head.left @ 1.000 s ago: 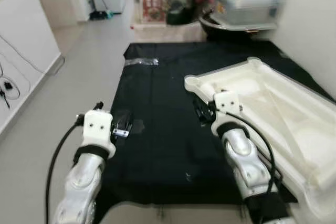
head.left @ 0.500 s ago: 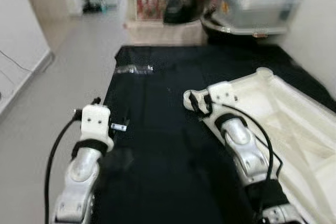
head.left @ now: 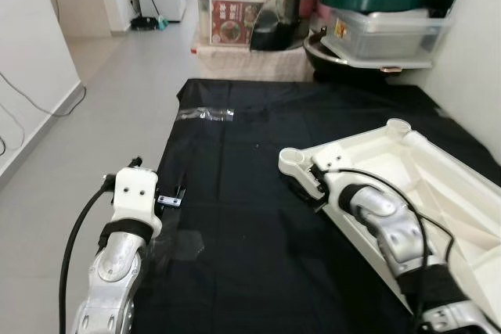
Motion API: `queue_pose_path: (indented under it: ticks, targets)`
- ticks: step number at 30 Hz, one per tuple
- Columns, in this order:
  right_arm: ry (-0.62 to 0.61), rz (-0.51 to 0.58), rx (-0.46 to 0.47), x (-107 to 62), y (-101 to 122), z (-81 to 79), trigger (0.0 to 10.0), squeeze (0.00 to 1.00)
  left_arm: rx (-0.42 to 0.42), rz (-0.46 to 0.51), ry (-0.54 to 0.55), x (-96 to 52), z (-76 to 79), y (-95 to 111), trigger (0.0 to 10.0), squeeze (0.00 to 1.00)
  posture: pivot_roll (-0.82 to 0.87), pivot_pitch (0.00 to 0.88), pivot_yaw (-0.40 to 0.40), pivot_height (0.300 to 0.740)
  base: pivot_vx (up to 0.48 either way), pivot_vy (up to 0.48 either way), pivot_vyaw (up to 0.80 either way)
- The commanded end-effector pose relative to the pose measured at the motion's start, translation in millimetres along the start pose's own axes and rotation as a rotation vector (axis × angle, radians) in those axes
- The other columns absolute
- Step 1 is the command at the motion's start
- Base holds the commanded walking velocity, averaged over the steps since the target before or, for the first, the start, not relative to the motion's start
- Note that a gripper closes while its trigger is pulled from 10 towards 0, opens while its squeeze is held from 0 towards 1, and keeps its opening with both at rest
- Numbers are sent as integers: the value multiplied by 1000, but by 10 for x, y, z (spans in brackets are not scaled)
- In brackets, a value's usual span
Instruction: Building children table
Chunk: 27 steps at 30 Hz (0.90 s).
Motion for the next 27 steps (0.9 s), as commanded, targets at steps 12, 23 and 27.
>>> queue_pose_path:
  ticks: [12,23,27]
  targets:
    - [108,-182,89,-173,-328,-54,10000,0,12,-18,-24,-10,56,-67,10000,0,49,0,-46,740,0,0,0]
    - [31,-265,120,-171,-536,48,10000,0,14,-26,-19,-15,62,-90,10000,0,51,0,-56,740,0,0,0]
    - [74,-303,160,-207,-597,-51,10000,0,16,-30,-19,-18,62,-101,10000,0,52,0,-56,740,0,0,0]
Point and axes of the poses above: a point about 5 cm out from each wrist's last joint towards the gripper, its own x axis pointing out of the wrist towards the gripper, its own y axis along the axis of the wrist's last joint, z = x × y, the point moved 3 cm from there along x, pointing out of the wrist towards the gripper, and after that the axes turned 12 degrees about x, right-handed, at the moved point
